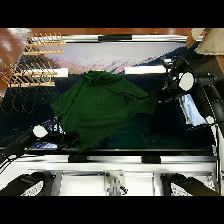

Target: Fold the shirts.

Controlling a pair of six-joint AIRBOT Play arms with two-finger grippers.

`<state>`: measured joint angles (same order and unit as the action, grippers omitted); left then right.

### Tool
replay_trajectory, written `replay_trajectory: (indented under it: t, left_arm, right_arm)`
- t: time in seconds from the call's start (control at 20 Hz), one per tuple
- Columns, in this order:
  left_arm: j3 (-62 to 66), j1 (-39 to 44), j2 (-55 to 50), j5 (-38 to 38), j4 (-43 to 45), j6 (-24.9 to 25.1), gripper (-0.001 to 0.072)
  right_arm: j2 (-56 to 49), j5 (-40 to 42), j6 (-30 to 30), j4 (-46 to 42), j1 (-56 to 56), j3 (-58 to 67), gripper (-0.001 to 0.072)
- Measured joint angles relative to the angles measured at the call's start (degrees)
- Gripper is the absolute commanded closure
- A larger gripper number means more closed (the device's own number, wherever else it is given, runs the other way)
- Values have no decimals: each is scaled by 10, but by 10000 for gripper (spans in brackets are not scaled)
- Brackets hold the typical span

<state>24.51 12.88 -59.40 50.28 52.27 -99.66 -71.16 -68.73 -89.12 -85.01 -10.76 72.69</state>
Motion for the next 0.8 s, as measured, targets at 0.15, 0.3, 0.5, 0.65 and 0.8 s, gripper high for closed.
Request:
replay_trajectory:
  t: [0.15, 0.3, 0.5, 0.65, 0.8]
  left_arm:
    - [25, 3, 3, -1, -4, 23, 683]
    - [123, 3, 30, 25, 38, 54, 682]
    - [381, 3, 93, 43, 160, 69, 680]
    - [602, 3, 131, 16, 202, 69, 680]
    - [768, 3, 165, -2, 217, 53, 680]
  right_arm:
    - [0, 3, 0, 0, 0, 1, 630]
    - [12, 2, 9, 0, 0, 28, 630]
    - [62, 25, 29, -48, 0, 142, 638]
    - [129, 103, 38, -96, 0, 250, 638]
    - [207, 210, 40, -116, 0, 325, 637]
